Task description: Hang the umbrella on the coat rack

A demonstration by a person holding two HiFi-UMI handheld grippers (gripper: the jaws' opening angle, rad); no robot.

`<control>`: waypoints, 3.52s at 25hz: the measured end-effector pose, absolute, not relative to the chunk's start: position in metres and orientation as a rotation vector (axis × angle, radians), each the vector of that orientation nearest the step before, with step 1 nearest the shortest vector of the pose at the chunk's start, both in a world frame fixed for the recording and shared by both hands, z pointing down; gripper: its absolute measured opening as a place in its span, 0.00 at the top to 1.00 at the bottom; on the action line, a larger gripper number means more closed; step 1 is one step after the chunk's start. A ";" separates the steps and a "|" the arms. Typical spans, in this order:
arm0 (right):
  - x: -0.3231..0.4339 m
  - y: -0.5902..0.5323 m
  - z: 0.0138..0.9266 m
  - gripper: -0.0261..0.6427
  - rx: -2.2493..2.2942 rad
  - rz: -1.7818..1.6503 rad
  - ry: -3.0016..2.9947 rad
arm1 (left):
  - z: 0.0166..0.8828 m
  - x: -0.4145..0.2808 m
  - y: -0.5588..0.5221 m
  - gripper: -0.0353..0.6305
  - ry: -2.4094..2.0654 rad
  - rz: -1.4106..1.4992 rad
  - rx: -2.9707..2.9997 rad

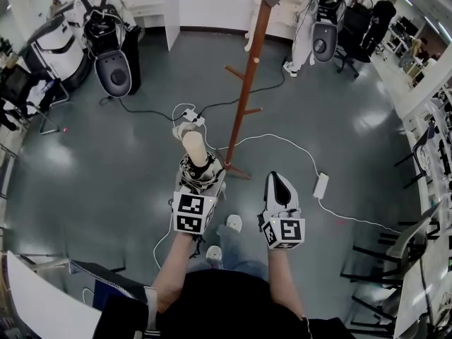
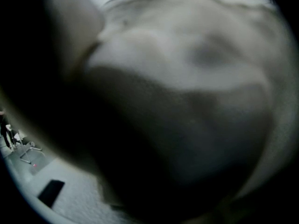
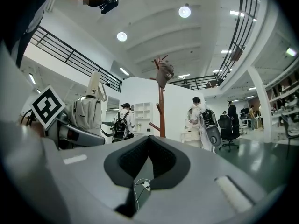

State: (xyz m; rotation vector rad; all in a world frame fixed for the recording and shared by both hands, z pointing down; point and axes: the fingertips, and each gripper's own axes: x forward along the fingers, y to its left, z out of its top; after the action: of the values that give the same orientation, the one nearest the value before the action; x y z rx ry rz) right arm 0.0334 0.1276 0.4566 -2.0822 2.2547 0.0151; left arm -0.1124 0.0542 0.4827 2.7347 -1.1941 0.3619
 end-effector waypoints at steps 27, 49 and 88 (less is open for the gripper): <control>0.121 -0.077 0.467 0.95 -1.991 -0.015 2.295 | 0.512 0.005 -0.115 0.50 -1.080 0.473 2.777; 0.160 -0.223 0.449 0.95 -1.884 -0.012 2.375 | 0.510 0.053 -0.167 0.50 -0.927 0.578 2.896; 0.159 -0.222 0.438 0.95 -1.906 -0.016 2.333 | 0.492 0.089 -0.188 0.50 -0.734 0.630 2.985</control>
State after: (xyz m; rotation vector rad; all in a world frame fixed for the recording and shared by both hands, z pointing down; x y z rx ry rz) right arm 0.1587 -0.2224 0.4383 -1.9061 2.3327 -0.0159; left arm 0.0889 -0.1877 0.4921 2.9849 -0.7335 0.6298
